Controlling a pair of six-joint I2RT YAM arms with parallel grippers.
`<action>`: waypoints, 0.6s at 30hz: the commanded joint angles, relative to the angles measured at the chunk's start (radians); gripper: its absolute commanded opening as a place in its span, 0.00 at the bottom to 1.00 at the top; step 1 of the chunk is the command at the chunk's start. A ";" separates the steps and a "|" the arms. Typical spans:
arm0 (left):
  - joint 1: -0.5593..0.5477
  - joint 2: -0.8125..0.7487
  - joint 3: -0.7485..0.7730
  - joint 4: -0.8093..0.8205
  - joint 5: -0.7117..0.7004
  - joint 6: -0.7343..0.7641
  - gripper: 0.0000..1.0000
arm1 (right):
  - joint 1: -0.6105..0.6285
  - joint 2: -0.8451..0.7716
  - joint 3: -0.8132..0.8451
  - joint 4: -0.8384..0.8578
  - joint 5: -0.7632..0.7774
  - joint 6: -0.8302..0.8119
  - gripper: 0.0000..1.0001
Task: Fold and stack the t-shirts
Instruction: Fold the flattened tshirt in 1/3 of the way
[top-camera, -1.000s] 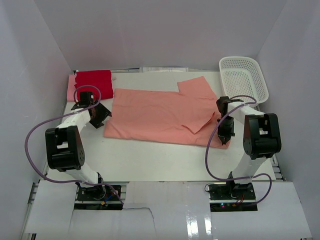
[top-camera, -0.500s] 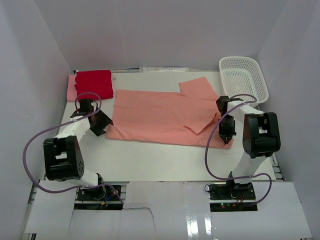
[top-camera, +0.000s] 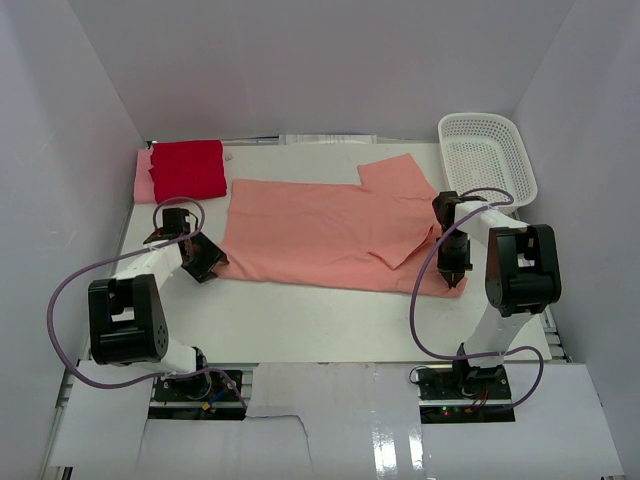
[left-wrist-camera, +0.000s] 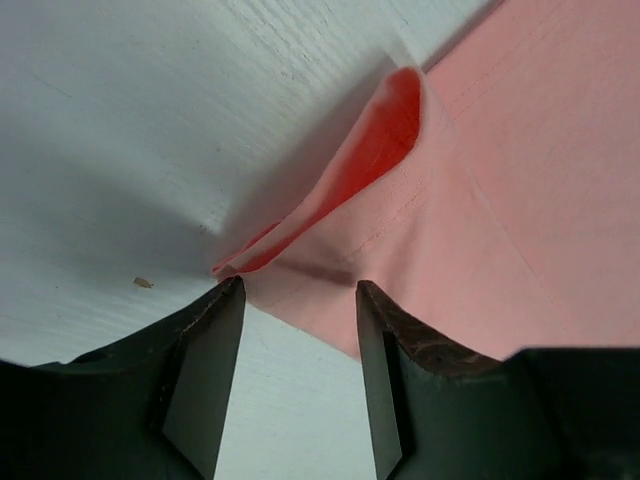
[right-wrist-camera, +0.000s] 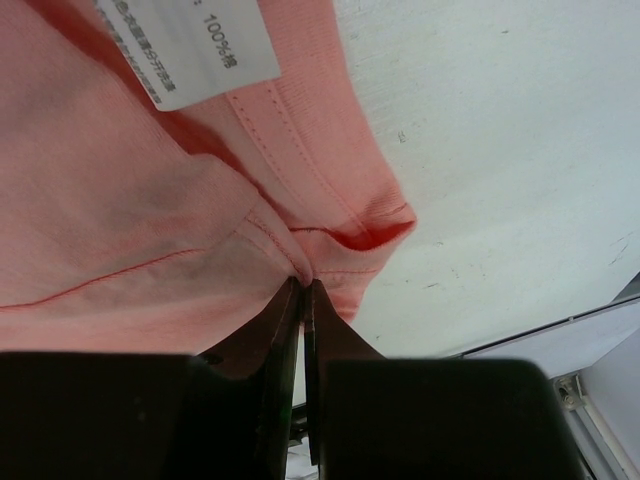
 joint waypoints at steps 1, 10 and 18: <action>-0.011 0.011 -0.005 0.041 0.013 -0.010 0.58 | -0.004 -0.010 0.034 -0.013 0.003 -0.006 0.08; -0.018 0.095 0.003 0.061 -0.007 -0.014 0.40 | -0.004 -0.017 0.030 -0.010 -0.003 -0.008 0.08; -0.022 0.103 0.000 0.033 -0.127 -0.004 0.15 | -0.004 -0.003 0.034 -0.036 0.103 0.017 0.08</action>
